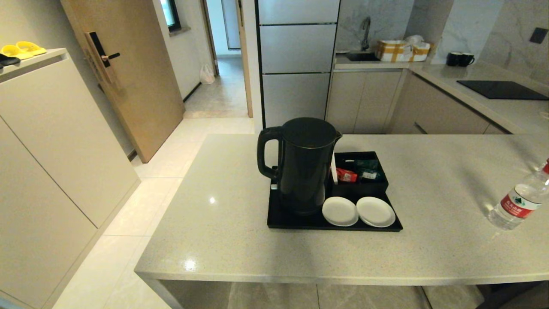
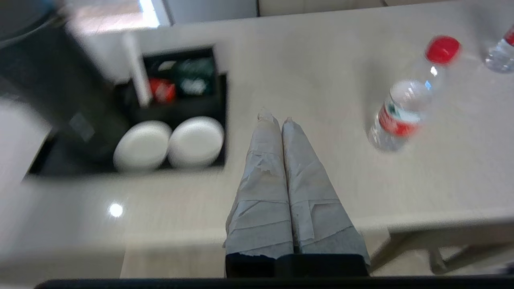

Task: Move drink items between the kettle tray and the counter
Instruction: Return the bottled water to its original position

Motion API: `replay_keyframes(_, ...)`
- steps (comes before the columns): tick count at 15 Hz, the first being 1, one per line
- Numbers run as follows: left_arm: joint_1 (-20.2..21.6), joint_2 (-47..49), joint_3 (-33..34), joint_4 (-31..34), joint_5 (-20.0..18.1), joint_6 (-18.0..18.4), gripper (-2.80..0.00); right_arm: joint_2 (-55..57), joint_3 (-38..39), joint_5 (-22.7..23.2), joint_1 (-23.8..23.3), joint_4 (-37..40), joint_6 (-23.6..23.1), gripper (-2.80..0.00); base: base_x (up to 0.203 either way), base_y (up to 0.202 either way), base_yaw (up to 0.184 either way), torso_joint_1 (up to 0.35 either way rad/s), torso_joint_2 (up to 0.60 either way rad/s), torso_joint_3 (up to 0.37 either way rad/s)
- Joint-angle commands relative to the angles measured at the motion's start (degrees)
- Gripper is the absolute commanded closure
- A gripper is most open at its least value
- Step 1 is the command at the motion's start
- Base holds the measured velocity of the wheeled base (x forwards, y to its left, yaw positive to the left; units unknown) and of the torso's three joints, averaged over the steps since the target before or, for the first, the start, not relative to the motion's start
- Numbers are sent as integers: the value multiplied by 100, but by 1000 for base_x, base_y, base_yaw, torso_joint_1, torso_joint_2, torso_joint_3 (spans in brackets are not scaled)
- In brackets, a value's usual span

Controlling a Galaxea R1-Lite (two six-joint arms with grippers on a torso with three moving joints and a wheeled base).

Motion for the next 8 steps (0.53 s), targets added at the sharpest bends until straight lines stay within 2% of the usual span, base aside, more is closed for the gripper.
replay_keyframes(1, 2, 0, 2, -7, 7, -5, 0, -1698, -409, 177, 40, 2124, -110, 0, 0, 0, 0, 0, 0, 0)
replay_keyframes(3, 2, 0, 9, -7, 7, -5, 0, -2376, -652, 335, 262, 3316, -308, 0, 0, 0, 0, 0, 0, 0)
replay_keyframes(6, 2, 0, 2, -7, 7, -29, 0, -3583, -513, 317, 564, 4200, -418, 0, 0, 0, 0, 0, 0, 0)
replay_keyframes(7, 2, 0, 9, -7, 7, -22, 0, -3853, -223, 49, 604, 4244, -388, 0, 0, 0, 0, 0, 0, 0)
replay_keyframes(8, 2, 0, 8, -7, 7, -22, 0, -3965, 271, -426, 634, 4009, -273, 0, 0, 0, 0, 0, 0, 0)
